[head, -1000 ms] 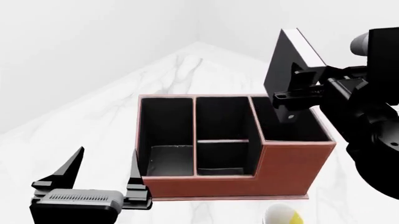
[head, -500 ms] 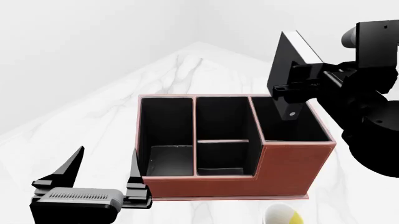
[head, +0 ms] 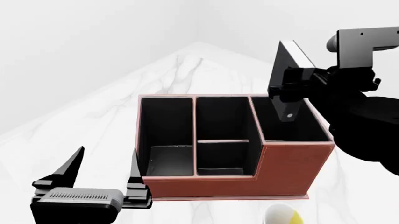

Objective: Pick up the book and place it in the right compartment of the caddy.

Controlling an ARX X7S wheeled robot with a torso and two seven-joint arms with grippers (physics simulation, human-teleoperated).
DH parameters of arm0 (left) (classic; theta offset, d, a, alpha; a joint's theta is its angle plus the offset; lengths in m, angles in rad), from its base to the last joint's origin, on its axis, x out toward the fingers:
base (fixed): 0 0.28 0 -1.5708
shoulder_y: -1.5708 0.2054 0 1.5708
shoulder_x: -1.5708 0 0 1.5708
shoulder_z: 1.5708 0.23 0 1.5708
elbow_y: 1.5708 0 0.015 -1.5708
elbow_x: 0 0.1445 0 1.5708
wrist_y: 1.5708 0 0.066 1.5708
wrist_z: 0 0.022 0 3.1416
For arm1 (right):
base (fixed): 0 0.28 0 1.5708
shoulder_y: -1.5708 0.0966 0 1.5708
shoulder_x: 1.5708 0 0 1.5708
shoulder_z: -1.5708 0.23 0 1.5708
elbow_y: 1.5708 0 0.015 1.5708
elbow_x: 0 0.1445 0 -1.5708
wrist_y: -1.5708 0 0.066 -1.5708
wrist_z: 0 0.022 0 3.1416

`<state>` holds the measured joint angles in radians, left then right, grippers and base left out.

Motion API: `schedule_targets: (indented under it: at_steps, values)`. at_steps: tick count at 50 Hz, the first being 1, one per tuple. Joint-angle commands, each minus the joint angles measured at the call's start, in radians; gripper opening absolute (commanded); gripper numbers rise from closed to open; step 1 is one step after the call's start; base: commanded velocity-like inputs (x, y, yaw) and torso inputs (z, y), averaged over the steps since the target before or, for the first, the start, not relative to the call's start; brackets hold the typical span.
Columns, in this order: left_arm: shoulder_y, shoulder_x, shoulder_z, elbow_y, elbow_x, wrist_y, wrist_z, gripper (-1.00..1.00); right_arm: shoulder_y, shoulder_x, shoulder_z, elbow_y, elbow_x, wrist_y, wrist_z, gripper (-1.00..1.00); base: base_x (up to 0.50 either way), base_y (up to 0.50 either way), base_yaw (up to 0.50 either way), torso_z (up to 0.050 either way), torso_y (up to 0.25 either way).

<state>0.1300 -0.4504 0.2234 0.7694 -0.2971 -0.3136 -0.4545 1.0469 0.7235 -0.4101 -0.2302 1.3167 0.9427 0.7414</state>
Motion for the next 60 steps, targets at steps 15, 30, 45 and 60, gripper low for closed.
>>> schedule_targets:
  at_steps: [15, 30, 45, 60]
  values:
    - [-0.002, -0.003, 0.005, -0.011, -0.002, 0.007, -0.004, 1.0, -0.007, -0.01, -0.005, 0.049, -0.093, -0.028, -0.042, -1.0, 0.0, 0.0, 0.0, 0.001, 0.002]
    - [-0.002, -0.007, 0.008, -0.008, -0.002, 0.009, -0.008, 1.0, -0.032, -0.009, -0.011, 0.058, -0.105, -0.047, -0.055, -1.0, 0.0, 0.0, 0.0, 0.0, 0.001]
    - [-0.002, -0.009, 0.011, -0.009, -0.003, 0.01, -0.012, 1.0, -0.049, -0.003, -0.012, 0.052, -0.104, -0.054, -0.061, -1.0, 0.0, 0.0, 0.0, 0.0, 0.001]
    - [-0.004, -0.012, 0.012, -0.011, -0.005, 0.011, -0.014, 1.0, -0.078, -0.001, -0.02, 0.053, -0.112, -0.069, -0.076, -1.0, 0.0, 0.0, 0.0, 0.001, 0.002]
